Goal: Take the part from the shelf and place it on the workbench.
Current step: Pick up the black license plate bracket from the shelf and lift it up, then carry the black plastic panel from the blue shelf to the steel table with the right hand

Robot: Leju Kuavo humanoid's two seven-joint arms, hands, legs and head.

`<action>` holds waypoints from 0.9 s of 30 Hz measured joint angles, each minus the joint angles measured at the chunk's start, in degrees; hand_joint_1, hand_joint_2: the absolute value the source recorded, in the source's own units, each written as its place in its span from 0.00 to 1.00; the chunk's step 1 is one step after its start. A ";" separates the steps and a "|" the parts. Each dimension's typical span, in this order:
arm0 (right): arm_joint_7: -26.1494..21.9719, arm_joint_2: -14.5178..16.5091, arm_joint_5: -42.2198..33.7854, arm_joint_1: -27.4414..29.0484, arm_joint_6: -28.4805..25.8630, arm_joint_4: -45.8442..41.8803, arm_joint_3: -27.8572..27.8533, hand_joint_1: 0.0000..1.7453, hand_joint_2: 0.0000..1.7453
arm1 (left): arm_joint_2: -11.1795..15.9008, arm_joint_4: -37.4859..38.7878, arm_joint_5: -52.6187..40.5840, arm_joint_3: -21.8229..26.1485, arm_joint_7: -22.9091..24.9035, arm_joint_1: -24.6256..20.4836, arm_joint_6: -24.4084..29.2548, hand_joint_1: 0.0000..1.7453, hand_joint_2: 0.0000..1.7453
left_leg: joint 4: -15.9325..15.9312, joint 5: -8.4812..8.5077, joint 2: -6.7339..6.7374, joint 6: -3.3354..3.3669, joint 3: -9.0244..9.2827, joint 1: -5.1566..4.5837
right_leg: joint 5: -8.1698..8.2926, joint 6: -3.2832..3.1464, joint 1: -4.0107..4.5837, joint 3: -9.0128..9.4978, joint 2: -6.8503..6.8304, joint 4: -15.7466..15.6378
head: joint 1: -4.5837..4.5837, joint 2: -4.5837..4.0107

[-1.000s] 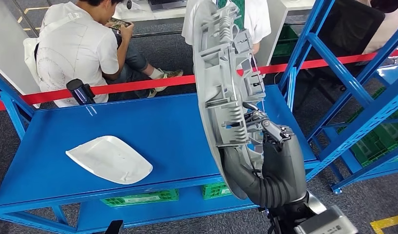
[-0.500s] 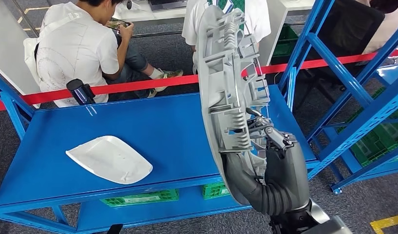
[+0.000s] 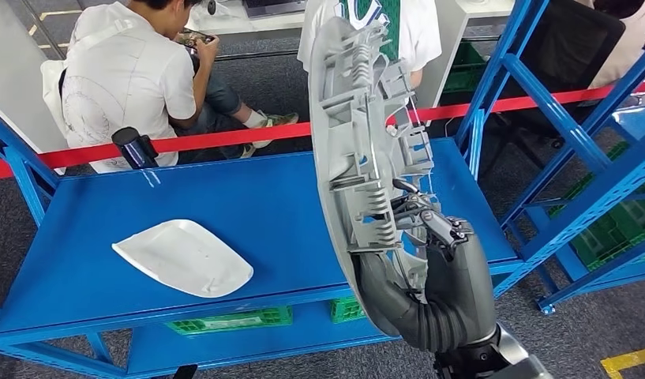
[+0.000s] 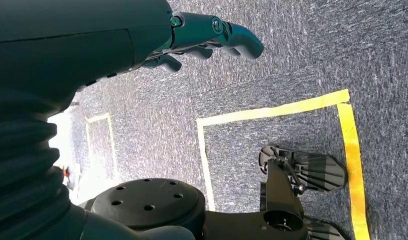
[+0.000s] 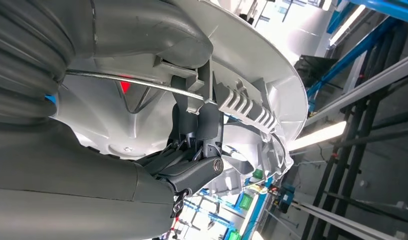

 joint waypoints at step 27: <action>0.32 -0.45 0.56 -1.52 0.07 2.57 0.87 1.00 1.00 | -0.25 -0.09 -0.10 0.42 0.63 -0.78 0.67 0.00 1.00 | -0.22 -3.71 0.08 -3.73 4.29 1.05 | 4.15 -1.56 -0.01 -4.11 -0.52 0.51 | -0.93 0.00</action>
